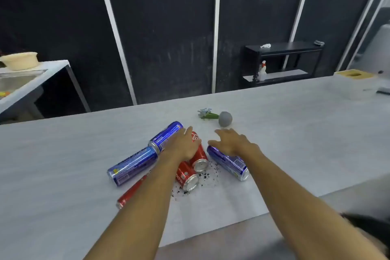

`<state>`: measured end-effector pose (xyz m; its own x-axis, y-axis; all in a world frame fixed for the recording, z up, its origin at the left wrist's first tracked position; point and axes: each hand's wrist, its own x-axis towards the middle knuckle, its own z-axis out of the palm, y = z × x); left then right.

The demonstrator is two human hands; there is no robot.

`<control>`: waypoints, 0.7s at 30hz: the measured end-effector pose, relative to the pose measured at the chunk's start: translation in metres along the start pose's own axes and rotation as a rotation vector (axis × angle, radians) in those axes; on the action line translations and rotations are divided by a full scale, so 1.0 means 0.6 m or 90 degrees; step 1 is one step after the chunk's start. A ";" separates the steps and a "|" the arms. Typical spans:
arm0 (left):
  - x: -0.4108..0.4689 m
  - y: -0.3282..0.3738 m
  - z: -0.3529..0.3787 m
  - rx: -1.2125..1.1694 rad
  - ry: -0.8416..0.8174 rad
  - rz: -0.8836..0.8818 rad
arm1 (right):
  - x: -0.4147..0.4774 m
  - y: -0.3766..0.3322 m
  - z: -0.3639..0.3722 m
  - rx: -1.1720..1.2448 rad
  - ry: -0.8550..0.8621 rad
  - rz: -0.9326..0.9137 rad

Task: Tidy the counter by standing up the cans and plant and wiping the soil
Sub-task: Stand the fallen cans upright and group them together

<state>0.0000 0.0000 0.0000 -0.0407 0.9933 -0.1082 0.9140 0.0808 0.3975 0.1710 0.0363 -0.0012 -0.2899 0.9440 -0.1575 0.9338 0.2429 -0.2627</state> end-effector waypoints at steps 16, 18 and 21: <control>0.060 0.026 0.044 -0.127 0.039 -0.140 | -0.016 0.019 0.084 -0.024 0.102 0.074; 0.063 0.028 0.048 -0.149 0.046 -0.159 | -0.013 0.021 0.087 -0.031 0.112 0.075; 0.068 0.029 0.053 -0.183 0.050 -0.184 | -0.009 0.022 0.090 -0.044 0.115 0.078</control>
<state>0.0273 0.0391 -0.0264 -0.3207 0.9285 -0.1873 0.7104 0.3666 0.6008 0.1738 0.0221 -0.0553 -0.1371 0.9905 -0.0092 0.9738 0.1331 -0.1846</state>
